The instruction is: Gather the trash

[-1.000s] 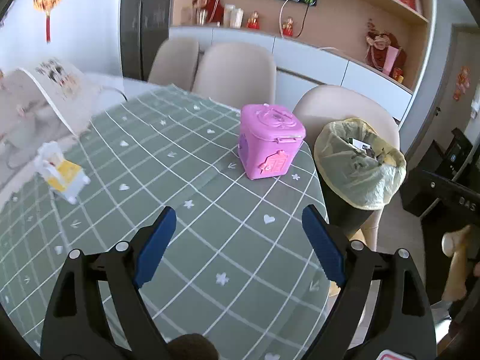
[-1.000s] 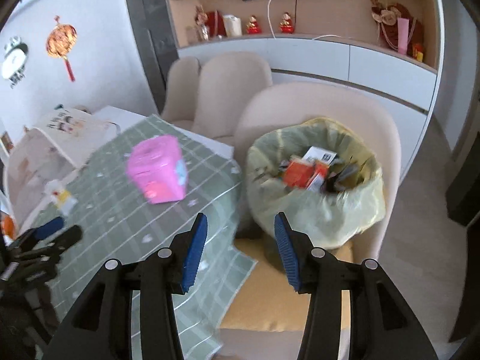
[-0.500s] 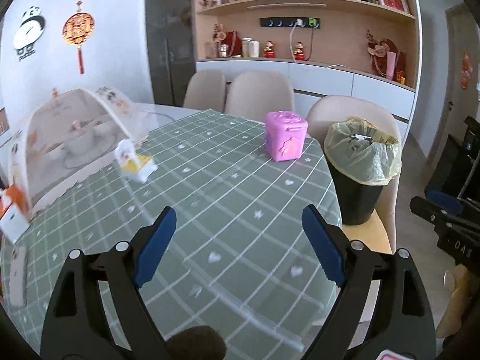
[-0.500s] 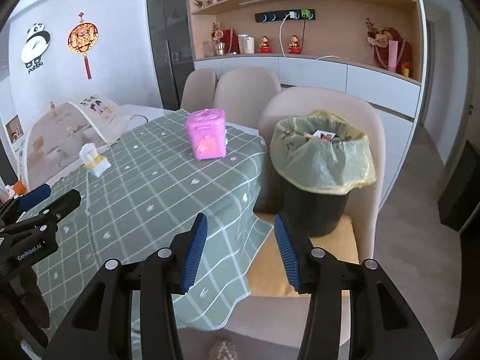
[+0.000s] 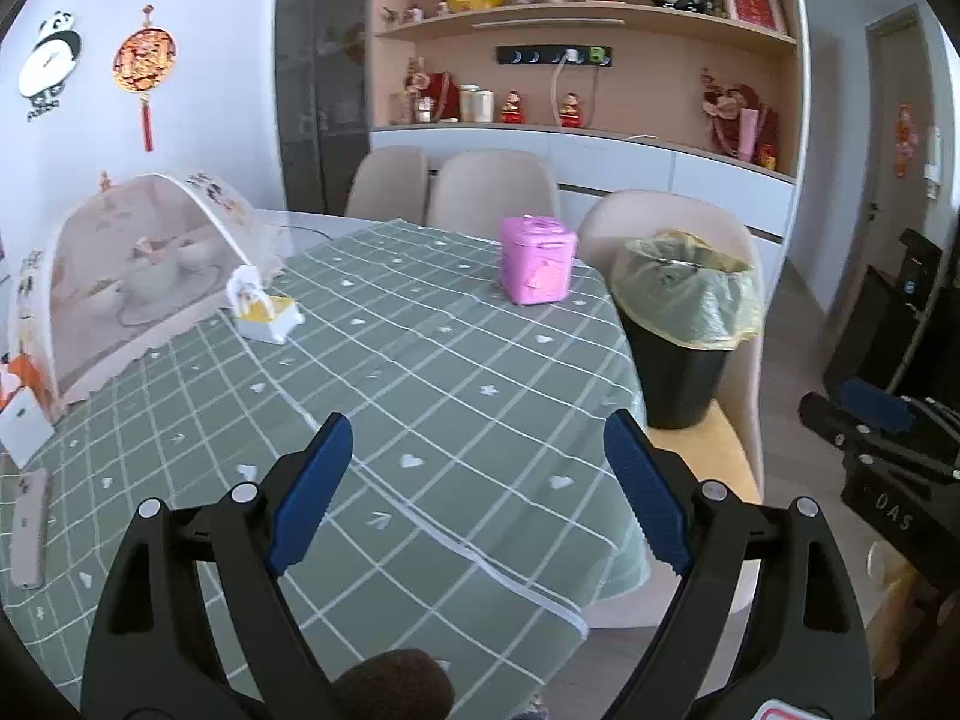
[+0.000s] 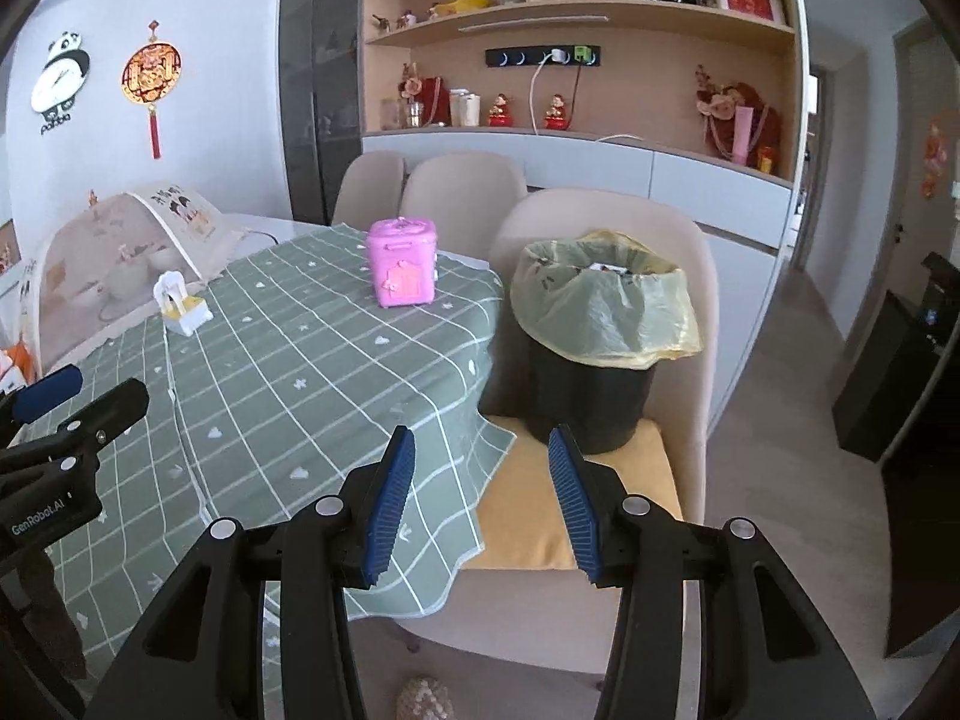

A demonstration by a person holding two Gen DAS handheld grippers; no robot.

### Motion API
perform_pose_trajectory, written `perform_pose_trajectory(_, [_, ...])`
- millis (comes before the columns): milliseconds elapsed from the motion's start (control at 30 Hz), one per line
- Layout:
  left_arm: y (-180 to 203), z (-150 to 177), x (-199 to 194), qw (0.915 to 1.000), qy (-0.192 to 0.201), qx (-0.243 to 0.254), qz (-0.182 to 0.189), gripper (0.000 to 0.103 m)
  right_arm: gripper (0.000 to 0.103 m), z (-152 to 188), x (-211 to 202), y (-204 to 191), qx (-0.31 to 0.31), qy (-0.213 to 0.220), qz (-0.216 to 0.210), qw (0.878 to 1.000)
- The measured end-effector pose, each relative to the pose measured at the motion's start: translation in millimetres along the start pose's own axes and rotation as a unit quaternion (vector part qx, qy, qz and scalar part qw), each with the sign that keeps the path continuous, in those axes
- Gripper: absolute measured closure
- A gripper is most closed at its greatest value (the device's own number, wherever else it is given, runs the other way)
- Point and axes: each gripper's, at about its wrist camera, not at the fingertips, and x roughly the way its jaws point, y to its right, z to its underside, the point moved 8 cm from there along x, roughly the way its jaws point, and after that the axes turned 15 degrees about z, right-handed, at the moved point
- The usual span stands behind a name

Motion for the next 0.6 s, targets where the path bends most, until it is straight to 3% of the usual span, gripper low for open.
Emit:
perform_pose_trajectory(267, [20, 3, 7, 0.9994, -0.008, 0.01, 0.031, 0.021, 0.059, 8, -4, 19, 0.018, -0.007, 0.019, 1.0])
perform_pose_trajectory(600, [23, 2, 8, 0.9993, -0.01, 0.017, 0.032, 0.021, 0.059, 9, -2, 25, 0.025, -0.011, 0.029, 0.999])
